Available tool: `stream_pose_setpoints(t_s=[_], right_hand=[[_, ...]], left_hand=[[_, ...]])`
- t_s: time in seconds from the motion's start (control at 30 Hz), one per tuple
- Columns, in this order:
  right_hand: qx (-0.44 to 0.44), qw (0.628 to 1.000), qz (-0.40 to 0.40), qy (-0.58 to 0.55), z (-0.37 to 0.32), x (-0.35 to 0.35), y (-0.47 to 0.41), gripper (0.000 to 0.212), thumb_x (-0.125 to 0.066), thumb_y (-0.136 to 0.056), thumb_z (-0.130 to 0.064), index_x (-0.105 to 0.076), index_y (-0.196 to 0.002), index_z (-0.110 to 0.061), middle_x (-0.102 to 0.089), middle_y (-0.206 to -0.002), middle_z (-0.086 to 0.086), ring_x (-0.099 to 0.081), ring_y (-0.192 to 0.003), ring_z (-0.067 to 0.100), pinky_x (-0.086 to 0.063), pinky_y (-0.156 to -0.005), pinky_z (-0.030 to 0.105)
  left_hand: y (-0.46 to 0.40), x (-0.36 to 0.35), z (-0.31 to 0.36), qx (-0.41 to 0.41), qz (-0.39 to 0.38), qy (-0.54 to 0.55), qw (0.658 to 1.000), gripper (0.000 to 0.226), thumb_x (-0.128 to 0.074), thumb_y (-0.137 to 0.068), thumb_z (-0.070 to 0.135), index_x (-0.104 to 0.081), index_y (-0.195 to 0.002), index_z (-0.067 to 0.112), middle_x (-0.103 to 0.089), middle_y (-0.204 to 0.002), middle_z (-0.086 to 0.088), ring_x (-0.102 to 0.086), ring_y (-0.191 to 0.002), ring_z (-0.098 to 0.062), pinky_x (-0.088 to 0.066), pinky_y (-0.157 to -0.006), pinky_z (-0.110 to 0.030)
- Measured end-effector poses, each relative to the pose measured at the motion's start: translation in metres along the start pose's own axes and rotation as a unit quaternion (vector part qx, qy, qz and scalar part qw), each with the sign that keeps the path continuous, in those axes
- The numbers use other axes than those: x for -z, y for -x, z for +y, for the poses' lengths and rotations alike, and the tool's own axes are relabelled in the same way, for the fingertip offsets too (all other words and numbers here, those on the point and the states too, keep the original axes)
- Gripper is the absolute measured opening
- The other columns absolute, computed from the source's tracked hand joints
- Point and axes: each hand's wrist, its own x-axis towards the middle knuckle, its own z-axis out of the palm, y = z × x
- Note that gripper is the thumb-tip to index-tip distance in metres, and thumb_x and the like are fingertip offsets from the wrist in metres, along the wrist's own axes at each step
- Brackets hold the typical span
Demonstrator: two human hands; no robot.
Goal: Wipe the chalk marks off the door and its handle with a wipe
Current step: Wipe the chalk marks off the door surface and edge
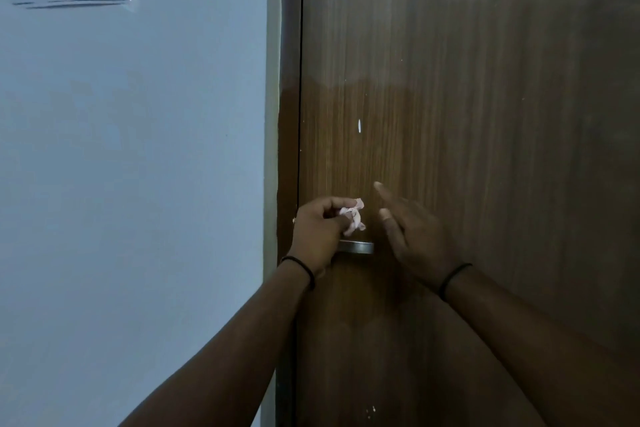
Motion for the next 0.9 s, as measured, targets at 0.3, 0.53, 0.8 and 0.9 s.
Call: stream_pose_setpoints(t_s=[0.3,0.53,0.8,0.9], right_hand=[[0.035,0.999,-0.024,0.023,-0.012,0.002,0.025,0.02,-0.053,-0.097,-0.024,-0.065,-0.114,-0.021,-0.071,-0.108,0.001,-0.068,-0.098,0.017,-0.057,-0.082,0.032],[-0.1,0.995,0.022,0.009,0.01,0.019,0.007,0.015,-0.058,-0.091,0.01,-0.071,-0.09,0.005,-0.068,-0.098,0.02,-0.065,-0.093,0.03,-0.041,-0.084,0.007],[-0.093,0.995,-0.017,0.015,0.027,0.006,-0.073,0.016,-0.056,-0.097,-0.004,-0.069,-0.098,0.004,-0.068,-0.108,0.016,-0.065,-0.102,0.023,-0.042,-0.078,0.01],[-0.085,0.994,0.006,0.062,0.041,-0.003,-0.059,0.016,-0.059,-0.097,-0.014,-0.07,-0.101,-0.004,-0.065,-0.109,0.012,-0.061,-0.101,0.021,-0.045,-0.086,0.025]], left_hand=[[0.022,0.002,-0.012,0.126,0.023,0.073,0.989,0.023,-0.058,-0.095,0.009,-0.059,-0.117,0.013,-0.067,-0.11,-0.011,-0.071,-0.091,-0.022,-0.059,-0.075,-0.032],[0.033,0.015,-0.049,0.027,0.002,-0.154,0.988,0.017,-0.055,-0.099,0.02,-0.068,-0.088,0.019,-0.07,-0.074,0.001,-0.065,-0.06,-0.005,-0.051,-0.061,-0.015],[0.03,0.006,-0.098,0.025,-0.013,-0.217,0.976,0.016,-0.056,-0.097,0.018,-0.066,-0.085,0.023,-0.069,-0.079,0.004,-0.066,-0.07,-0.006,-0.054,-0.071,-0.019],[0.031,0.006,-0.116,0.044,-0.004,-0.224,0.974,0.017,-0.058,-0.097,0.019,-0.065,-0.082,0.025,-0.069,-0.078,0.005,-0.067,-0.071,-0.008,-0.057,-0.074,-0.026]])
